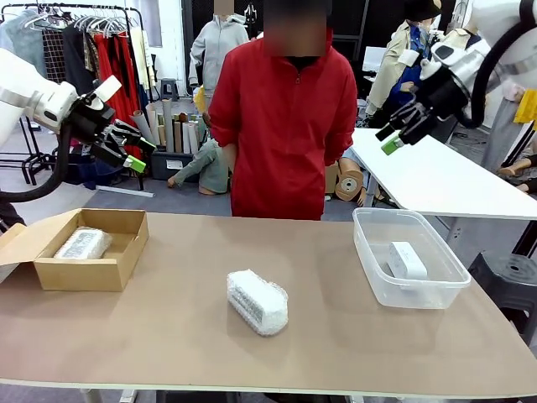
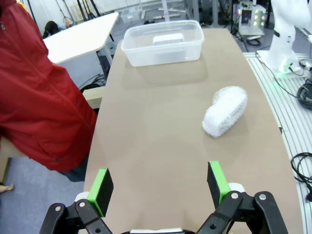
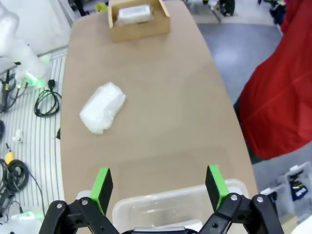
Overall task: Separate and place wrapped and unwrapped clocks.
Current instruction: Pick up the Digital clock indicated by the person.
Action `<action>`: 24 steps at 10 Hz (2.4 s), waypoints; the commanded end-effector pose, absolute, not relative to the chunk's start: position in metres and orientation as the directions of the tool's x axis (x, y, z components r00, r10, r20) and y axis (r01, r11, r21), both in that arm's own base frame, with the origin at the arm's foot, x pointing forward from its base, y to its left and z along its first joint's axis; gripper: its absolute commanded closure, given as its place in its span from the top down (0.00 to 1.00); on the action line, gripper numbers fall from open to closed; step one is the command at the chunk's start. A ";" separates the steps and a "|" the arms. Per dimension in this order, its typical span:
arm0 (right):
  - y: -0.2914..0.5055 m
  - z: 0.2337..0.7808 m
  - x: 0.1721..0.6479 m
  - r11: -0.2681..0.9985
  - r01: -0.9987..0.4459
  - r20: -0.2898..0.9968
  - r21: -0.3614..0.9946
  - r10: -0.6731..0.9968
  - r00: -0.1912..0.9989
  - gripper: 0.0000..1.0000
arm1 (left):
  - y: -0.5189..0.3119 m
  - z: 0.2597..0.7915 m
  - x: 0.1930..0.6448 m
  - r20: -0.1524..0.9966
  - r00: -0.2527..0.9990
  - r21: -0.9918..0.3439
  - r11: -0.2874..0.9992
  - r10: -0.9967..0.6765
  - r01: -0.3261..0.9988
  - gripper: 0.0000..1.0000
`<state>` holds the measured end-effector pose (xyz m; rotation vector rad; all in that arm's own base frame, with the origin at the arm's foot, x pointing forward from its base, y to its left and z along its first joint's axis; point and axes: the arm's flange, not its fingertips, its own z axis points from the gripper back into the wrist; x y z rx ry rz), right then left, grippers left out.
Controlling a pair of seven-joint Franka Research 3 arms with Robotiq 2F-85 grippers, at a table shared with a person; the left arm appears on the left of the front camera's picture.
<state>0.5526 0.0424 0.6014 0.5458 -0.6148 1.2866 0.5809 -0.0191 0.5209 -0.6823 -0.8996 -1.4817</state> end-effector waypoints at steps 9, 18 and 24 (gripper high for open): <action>0.014 0.559 0.533 0.095 -0.995 0.826 0.038 0.558 0.085 1.00 | -0.018 0.523 0.580 0.837 -0.120 0.149 0.012 -0.533 0.989 1.00; 0.013 0.564 0.548 0.111 -0.990 0.823 0.083 0.553 0.131 1.00 | -0.018 0.523 0.580 0.837 -0.120 0.149 0.012 -0.533 0.989 1.00; 0.013 0.564 0.548 0.111 -0.990 0.823 0.083 0.553 0.131 1.00 | -0.018 0.523 0.580 0.837 -0.120 0.149 0.012 -0.533 0.989 1.00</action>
